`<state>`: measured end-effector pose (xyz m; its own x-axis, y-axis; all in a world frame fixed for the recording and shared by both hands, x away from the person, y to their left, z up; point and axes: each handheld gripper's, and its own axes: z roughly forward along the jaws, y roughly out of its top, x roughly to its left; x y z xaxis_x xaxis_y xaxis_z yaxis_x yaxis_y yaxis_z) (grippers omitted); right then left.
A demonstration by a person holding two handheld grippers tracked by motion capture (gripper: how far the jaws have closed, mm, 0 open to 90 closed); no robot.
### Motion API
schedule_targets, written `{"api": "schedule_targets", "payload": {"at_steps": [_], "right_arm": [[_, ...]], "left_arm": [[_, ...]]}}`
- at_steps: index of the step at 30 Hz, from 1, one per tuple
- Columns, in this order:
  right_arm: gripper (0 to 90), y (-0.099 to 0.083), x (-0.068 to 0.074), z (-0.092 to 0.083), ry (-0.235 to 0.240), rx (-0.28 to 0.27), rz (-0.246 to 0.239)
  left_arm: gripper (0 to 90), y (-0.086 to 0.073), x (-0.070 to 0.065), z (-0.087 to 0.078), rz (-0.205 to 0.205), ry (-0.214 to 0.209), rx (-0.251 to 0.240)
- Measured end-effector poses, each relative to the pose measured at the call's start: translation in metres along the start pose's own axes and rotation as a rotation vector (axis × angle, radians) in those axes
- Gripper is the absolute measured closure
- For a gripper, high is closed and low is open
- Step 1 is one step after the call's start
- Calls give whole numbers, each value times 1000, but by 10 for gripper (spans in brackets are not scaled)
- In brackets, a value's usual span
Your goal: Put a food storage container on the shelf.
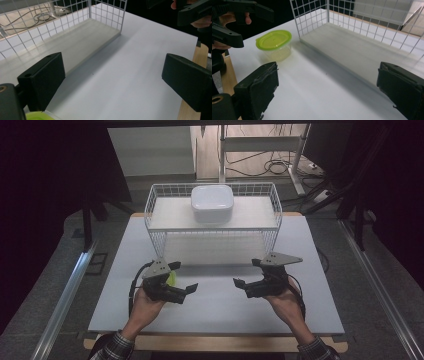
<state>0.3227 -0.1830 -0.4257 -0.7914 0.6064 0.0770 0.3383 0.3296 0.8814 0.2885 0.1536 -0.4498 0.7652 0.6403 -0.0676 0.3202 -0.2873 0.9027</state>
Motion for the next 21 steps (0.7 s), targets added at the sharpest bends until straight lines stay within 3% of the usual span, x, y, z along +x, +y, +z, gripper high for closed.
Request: {"api": "schedule_targets", "payload": {"at_steps": [11, 21], "right_arm": [[43, -36, 0, -4, -21, 38, 40], [41, -57, 6, -6, -43, 63, 17]], "left_arm": [[42, -30, -11, 10, 7, 2, 38], [32, -44, -26, 13, 28, -6, 46]]}}
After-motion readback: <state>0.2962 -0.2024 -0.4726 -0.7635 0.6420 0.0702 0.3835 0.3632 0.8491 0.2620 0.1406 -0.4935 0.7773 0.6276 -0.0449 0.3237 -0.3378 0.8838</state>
